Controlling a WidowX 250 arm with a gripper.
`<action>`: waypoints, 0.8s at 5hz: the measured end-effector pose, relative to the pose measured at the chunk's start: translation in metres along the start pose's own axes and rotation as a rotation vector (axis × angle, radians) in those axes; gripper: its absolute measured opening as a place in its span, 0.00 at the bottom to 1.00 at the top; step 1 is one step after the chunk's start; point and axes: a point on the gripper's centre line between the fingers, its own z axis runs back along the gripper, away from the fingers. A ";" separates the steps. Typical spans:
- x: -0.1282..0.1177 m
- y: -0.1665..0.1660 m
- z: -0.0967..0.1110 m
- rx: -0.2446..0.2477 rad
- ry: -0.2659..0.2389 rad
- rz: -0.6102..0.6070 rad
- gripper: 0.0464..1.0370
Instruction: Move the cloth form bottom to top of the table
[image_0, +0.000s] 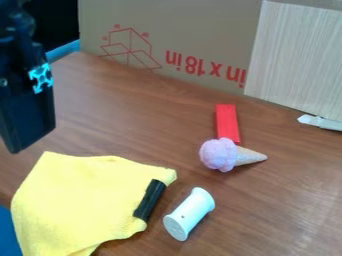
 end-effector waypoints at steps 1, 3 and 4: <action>0.000 0.000 -0.001 0.000 0.000 0.000 0.96; 0.043 0.021 -0.072 0.130 -0.010 0.121 0.96; 0.065 0.026 -0.104 0.180 -0.008 0.169 0.96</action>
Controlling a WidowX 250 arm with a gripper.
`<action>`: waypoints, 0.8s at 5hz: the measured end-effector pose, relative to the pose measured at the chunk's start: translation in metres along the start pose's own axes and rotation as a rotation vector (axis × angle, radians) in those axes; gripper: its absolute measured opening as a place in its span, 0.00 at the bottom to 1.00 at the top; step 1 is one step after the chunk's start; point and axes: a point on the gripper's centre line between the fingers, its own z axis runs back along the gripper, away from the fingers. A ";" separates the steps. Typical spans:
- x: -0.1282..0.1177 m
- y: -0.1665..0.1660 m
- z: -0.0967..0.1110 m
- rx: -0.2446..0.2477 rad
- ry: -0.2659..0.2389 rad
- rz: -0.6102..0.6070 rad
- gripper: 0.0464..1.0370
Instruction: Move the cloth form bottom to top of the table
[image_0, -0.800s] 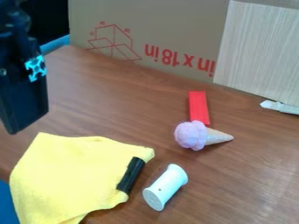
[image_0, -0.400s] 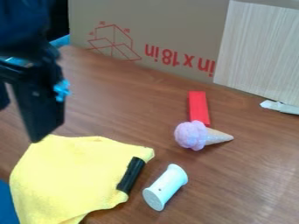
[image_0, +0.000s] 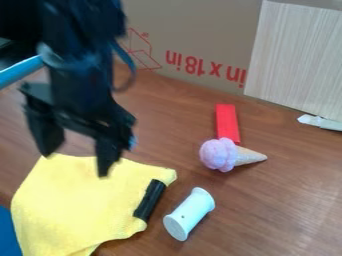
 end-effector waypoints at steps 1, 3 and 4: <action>0.008 -0.001 -0.011 -0.015 -0.034 0.031 0.96; 0.012 0.010 -0.032 -0.017 -0.018 0.089 0.96; 0.014 0.013 -0.043 -0.004 -0.017 0.113 0.96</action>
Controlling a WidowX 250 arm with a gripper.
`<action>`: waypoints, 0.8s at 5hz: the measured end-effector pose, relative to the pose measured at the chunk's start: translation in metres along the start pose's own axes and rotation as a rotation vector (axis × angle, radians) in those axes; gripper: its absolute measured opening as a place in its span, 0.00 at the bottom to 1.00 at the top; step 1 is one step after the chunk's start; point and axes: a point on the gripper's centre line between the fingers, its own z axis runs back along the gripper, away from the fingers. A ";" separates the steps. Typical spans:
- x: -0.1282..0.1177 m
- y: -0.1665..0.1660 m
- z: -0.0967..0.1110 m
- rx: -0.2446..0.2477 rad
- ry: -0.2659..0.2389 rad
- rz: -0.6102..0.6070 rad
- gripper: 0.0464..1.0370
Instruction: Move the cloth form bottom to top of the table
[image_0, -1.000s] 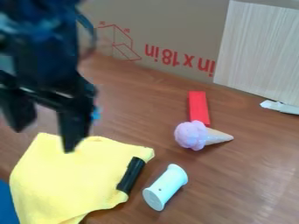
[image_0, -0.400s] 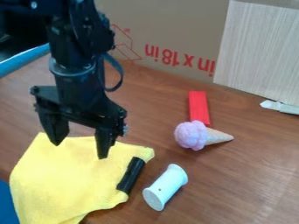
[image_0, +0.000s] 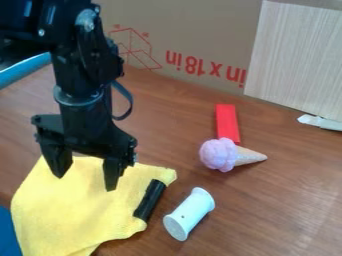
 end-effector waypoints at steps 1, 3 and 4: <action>0.002 0.004 -0.016 0.044 0.012 0.025 0.96; 0.012 0.011 -0.043 0.136 0.030 0.104 0.96; 0.018 0.011 -0.044 0.169 0.028 0.131 0.96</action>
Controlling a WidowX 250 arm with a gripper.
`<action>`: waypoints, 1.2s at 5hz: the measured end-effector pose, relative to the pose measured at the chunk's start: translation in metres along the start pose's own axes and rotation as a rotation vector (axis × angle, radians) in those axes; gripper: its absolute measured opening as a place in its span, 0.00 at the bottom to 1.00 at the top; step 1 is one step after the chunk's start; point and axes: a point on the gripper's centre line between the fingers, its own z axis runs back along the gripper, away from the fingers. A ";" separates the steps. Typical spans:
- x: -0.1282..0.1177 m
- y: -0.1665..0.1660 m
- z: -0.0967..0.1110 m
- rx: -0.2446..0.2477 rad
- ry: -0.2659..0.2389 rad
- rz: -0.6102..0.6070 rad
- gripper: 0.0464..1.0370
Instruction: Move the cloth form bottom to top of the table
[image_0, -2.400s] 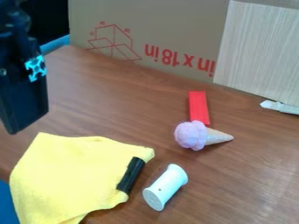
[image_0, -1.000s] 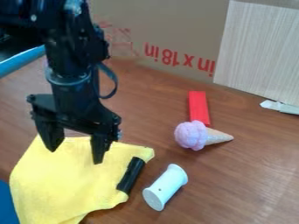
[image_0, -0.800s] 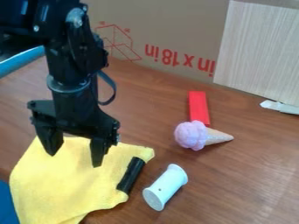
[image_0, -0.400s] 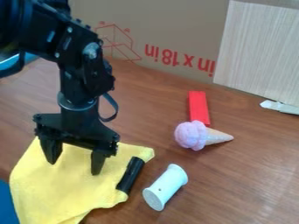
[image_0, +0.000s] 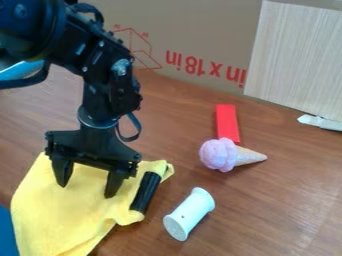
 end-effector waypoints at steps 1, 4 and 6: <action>0.008 -0.005 0.001 0.002 0.021 0.031 0.96; 0.062 -0.026 0.016 -0.046 0.078 0.275 0.96; 0.074 -0.023 0.024 -0.048 0.119 0.337 0.96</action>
